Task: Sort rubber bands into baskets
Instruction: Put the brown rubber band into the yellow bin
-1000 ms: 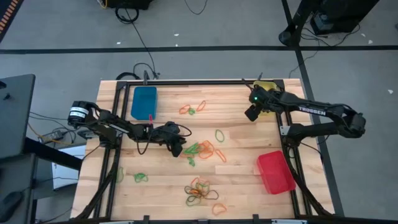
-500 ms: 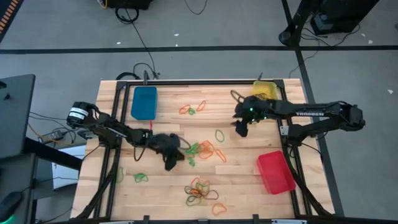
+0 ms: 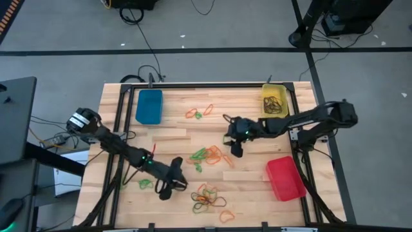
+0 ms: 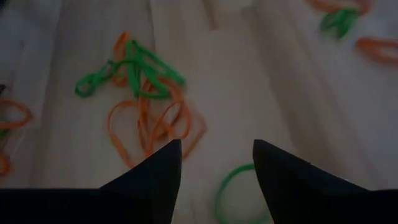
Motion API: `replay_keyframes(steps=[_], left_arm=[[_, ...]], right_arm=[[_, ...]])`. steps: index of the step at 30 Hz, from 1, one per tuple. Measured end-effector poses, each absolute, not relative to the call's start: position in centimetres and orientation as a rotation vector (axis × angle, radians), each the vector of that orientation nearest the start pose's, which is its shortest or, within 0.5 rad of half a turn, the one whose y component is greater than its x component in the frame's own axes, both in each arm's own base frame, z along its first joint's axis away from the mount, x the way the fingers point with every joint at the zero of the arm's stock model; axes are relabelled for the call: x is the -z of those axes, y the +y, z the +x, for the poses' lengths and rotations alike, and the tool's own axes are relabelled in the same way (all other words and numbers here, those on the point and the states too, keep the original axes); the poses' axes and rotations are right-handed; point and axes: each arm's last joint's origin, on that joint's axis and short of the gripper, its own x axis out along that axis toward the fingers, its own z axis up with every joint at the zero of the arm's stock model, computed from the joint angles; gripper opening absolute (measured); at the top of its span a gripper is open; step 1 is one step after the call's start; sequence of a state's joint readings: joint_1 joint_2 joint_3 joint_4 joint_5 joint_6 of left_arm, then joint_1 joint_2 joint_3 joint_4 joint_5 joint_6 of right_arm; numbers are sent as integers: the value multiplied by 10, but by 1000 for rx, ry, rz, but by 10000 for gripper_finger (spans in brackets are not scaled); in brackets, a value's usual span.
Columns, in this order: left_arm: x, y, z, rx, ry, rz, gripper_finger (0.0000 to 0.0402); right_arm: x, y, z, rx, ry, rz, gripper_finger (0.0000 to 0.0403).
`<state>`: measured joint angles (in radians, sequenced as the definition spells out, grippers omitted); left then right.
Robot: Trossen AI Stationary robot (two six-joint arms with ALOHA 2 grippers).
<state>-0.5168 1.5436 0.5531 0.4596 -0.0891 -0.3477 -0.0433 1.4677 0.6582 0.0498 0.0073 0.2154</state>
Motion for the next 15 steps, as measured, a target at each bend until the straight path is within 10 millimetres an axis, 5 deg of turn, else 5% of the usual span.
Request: replay_keyframes(steps=[8,15], left_arm=[[-148,-150,246,349,466,-99,80],[-122,-158,257,358,414,-100,80]], right_arm=[[-137,1,285,123,810,267,210],[-150,12,286,120,728,233,210]])
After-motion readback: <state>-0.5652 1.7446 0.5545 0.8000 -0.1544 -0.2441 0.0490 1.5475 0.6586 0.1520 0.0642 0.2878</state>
